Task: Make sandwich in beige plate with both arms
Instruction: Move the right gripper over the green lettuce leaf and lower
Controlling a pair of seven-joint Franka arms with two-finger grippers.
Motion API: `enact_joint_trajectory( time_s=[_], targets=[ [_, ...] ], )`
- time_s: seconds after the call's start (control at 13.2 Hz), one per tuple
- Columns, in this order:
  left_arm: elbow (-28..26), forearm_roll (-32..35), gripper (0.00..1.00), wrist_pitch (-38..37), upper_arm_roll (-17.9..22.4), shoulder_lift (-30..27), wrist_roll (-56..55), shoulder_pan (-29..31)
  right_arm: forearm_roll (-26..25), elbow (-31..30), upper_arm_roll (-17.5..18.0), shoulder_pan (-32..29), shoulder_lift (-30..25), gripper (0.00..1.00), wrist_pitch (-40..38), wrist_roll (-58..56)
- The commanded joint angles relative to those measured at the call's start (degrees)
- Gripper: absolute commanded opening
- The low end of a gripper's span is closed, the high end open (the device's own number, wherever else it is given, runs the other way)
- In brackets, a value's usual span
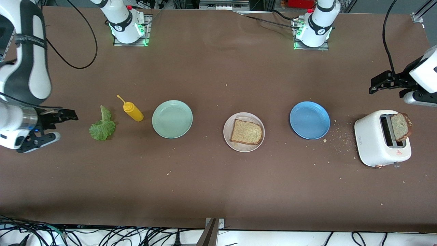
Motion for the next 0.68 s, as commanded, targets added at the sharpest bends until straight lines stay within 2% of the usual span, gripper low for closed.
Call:
enact_joint_trajectory(
  time_s=[0.0,0.38,0.61],
  targets=[
    [-0.26,-0.62,1.00,-0.62,0.08,-1.91,1.30,1.65,-0.82,-15.35,0.74,1.12,-5.05,0.98,13.09,1.39],
    [0.01,-0.27,1.00,-0.18,0.17,-2.18,0.69,2.97,-0.46,-29.25,2.06,1.12,-4.18,0.99,31.56,1.48],
    [0.45,-0.44,1.00,0.09,0.08,-1.66,0.60,2.97,-0.29,-32.61,2.24,1.12,-2.16,0.99,37.21,1.48]
  ],
)
